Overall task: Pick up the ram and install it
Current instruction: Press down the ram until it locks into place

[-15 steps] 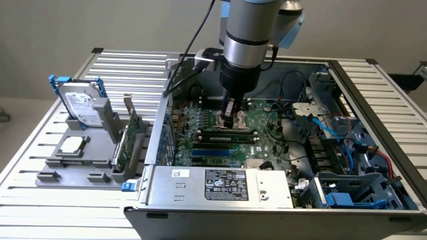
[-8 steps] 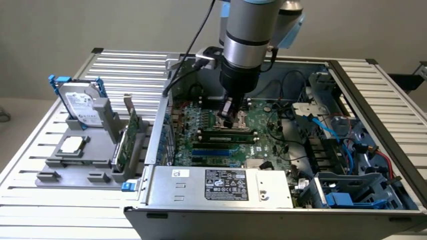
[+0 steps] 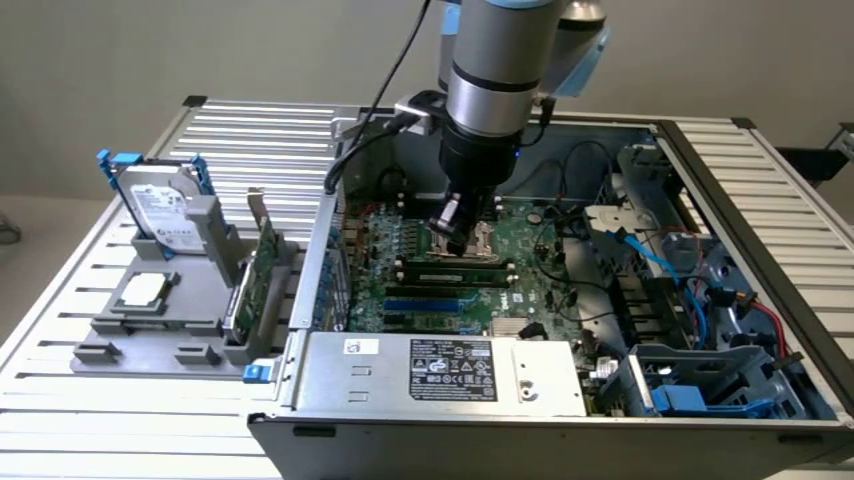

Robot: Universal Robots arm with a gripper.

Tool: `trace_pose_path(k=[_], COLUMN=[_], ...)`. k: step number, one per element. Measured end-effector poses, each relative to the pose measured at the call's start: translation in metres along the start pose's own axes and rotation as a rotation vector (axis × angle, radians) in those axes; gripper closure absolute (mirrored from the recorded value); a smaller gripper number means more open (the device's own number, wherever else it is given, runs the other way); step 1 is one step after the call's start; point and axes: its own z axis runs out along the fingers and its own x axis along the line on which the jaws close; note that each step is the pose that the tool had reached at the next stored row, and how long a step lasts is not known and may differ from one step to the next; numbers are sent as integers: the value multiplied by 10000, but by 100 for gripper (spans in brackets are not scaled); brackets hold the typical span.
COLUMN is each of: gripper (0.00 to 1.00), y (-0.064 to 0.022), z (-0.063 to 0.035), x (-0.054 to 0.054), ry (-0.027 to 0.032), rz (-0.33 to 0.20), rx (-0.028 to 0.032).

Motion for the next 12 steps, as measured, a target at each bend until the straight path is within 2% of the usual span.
trace_pose_path(k=[12], gripper=[89], y=[0], z=[0], x=[0], ry=[-73], rz=[1651], rx=[-63])
